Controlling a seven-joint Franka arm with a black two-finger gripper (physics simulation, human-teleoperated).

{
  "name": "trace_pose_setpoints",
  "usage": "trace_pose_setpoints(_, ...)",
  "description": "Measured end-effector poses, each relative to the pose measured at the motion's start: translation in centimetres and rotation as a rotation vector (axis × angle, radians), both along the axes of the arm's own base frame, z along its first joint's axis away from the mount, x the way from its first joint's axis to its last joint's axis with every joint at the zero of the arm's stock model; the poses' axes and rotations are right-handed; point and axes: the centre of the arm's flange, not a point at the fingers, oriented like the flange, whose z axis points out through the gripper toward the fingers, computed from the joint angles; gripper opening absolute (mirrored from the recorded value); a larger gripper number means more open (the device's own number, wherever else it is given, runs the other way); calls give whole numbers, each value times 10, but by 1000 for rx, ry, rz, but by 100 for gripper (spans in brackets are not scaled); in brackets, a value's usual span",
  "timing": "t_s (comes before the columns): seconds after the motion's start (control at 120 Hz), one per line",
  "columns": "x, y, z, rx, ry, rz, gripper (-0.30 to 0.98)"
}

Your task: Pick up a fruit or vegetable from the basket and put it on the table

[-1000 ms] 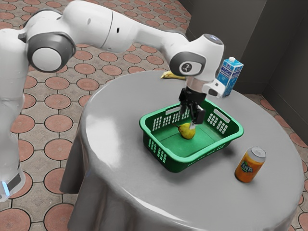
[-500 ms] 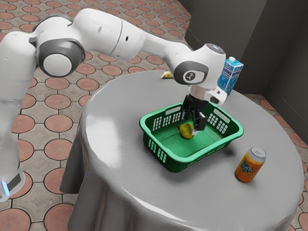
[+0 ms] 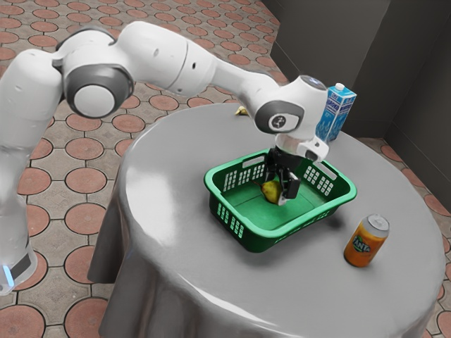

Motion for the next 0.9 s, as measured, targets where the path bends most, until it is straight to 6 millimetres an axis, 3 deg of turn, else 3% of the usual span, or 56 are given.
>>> trace_pose_setpoints(0.067, 1, -2, -5, -7, 1, -4, 65)
trace_pose_setpoints(0.192, 3, -4, -4, -12, -12, -9, 46)
trace_pose_setpoints(0.367, 2, 4, 5, -11, -33, 7, 36)
trace_pose_setpoints(0.442, -2, 6, 32, -13, -74, 16, 36)
trace_pose_setpoints(0.517, -14, 9, 89, -24, -159, 25, 36)
trace_pose_setpoints(0.583, -28, 29, 135, -29, -230, 60, 37)
trace_pose_setpoints(0.642, -35, 60, 154, -26, -259, 114, 38)
trace_pose_setpoints(0.742, -41, 105, 161, -20, -270, 196, 37)
trace_pose_setpoints(0.9, -48, 147, 162, -14, -270, 273, 37)
